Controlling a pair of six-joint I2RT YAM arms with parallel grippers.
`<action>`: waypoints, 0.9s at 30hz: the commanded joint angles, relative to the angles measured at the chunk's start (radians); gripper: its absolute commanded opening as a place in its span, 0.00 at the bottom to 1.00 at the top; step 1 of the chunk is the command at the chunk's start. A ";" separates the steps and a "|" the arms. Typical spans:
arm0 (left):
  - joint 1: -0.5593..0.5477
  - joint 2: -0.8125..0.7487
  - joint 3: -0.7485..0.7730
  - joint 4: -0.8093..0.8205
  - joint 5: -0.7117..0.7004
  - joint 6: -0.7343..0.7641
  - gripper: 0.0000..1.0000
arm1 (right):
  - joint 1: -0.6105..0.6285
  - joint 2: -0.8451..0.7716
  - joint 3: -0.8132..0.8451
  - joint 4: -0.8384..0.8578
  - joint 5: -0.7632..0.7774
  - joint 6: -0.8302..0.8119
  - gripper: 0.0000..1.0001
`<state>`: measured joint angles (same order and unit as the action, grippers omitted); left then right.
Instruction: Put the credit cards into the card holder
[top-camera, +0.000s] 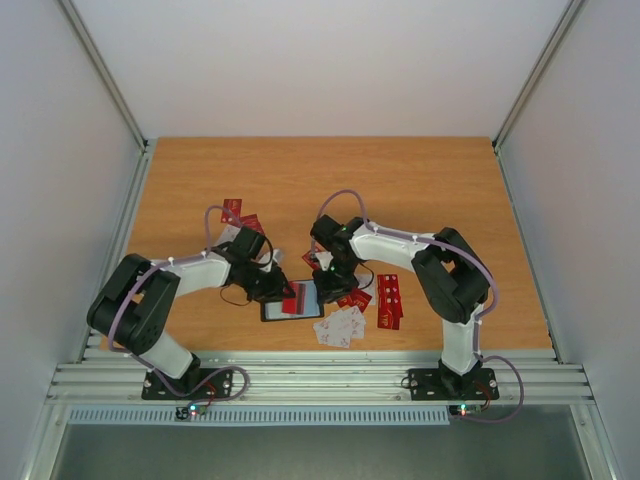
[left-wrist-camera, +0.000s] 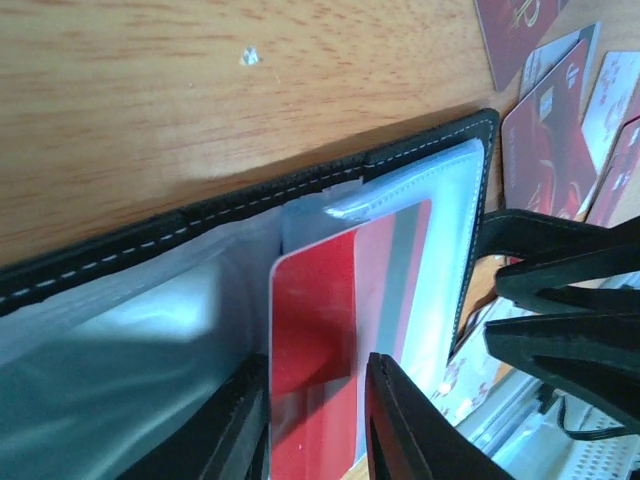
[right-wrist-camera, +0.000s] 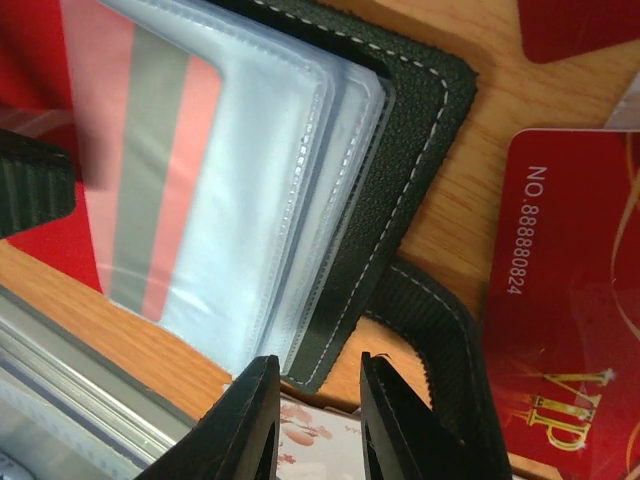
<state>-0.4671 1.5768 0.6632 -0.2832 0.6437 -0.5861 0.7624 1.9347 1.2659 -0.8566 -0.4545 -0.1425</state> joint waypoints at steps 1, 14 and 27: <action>-0.005 -0.018 0.050 -0.165 -0.072 0.061 0.31 | 0.008 -0.046 -0.009 0.012 -0.016 0.029 0.24; -0.025 -0.044 0.148 -0.355 -0.163 0.108 0.35 | 0.008 -0.040 -0.026 0.034 0.038 0.040 0.21; -0.068 -0.002 0.188 -0.396 -0.247 0.115 0.09 | 0.015 -0.027 -0.051 0.047 0.059 0.041 0.16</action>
<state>-0.5232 1.5581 0.8211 -0.6464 0.4461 -0.4831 0.7635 1.9160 1.2198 -0.8192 -0.4137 -0.1081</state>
